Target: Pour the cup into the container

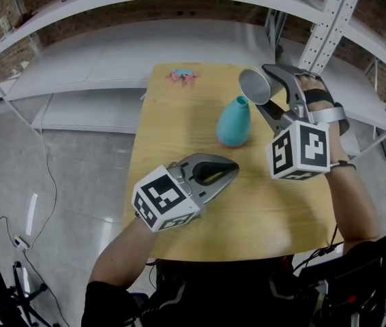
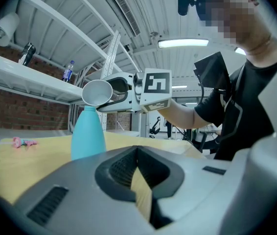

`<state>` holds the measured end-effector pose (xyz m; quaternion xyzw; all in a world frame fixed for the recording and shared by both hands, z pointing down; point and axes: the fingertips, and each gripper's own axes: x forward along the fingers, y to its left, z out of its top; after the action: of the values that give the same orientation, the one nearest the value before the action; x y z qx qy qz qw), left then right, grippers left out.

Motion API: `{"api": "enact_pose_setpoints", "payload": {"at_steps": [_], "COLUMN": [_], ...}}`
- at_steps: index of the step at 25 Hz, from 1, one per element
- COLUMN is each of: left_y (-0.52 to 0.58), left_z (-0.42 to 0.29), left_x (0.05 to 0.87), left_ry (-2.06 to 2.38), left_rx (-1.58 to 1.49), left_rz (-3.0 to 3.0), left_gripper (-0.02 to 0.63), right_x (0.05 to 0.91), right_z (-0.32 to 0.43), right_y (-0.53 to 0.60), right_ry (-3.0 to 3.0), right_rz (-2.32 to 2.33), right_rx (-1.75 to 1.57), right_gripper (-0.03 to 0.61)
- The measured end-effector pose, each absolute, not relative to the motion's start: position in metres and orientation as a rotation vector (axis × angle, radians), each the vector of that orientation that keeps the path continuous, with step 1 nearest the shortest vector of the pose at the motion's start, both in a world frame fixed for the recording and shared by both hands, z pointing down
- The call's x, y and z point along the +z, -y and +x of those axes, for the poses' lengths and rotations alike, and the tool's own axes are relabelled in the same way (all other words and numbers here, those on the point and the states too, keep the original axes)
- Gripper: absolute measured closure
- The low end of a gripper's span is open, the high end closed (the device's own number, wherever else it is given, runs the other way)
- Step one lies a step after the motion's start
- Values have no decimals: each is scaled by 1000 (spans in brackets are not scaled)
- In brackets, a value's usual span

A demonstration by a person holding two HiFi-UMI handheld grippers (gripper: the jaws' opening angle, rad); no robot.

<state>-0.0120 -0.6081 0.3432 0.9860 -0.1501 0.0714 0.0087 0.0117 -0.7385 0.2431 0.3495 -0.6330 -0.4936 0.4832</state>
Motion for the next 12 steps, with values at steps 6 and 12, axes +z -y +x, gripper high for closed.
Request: {"api": "enact_pose_setpoints", "payload": {"at_steps": [6,12], "left_y": [608,608], "left_z": [-12,-12], "left_x": [343,343], "left_ry": [465,464], "left_rx": [227,228], "left_rz": [3080,3080], "left_gripper": [612,612], "right_x": [243,243], "right_z": [9,6], "right_y": [737,736], "right_ry": [1497,1447], "right_rz": [826,807], "right_rx": [-1237,-1281], "right_gripper": [279,279]}}
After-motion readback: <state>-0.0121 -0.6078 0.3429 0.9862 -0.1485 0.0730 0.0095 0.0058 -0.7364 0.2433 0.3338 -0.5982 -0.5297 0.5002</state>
